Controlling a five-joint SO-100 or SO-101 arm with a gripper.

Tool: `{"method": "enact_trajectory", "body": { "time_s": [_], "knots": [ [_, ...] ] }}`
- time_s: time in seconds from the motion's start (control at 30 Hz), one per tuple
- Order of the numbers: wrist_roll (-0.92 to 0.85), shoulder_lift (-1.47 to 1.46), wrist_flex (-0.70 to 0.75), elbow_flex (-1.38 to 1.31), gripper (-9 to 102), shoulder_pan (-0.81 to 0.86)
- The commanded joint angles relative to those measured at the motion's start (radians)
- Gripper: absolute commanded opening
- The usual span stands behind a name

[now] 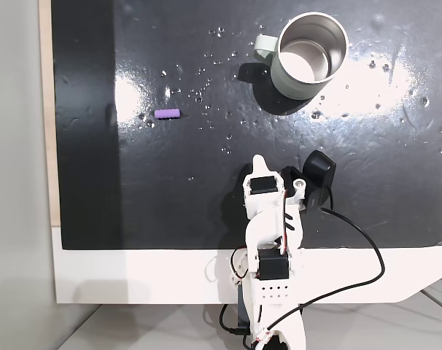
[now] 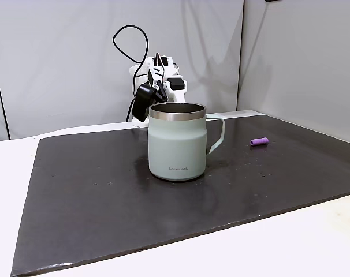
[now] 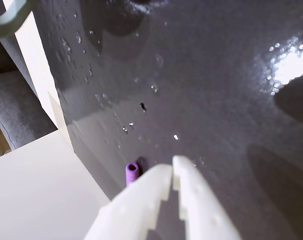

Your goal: Grasp a pengrip and put it in the cup.

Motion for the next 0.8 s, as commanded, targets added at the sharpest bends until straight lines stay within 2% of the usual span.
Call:
{"method": "enact_trajectory", "body": {
  "time_s": [0.0, 0.33, 0.6, 0.67, 0.77],
  "knots": [
    [-0.005, 0.009, -0.038, -0.006, 0, 0.0],
    [-0.006, 0.009, -0.035, -0.009, 0, -0.008],
    [-0.017, -0.002, 0.054, -0.179, 0, -0.092],
    [-0.021, -0.06, 0.048, -0.244, 0, -0.107],
    [0.011, -0.295, 0.051, -0.419, 0, -0.14]
  ]
}}
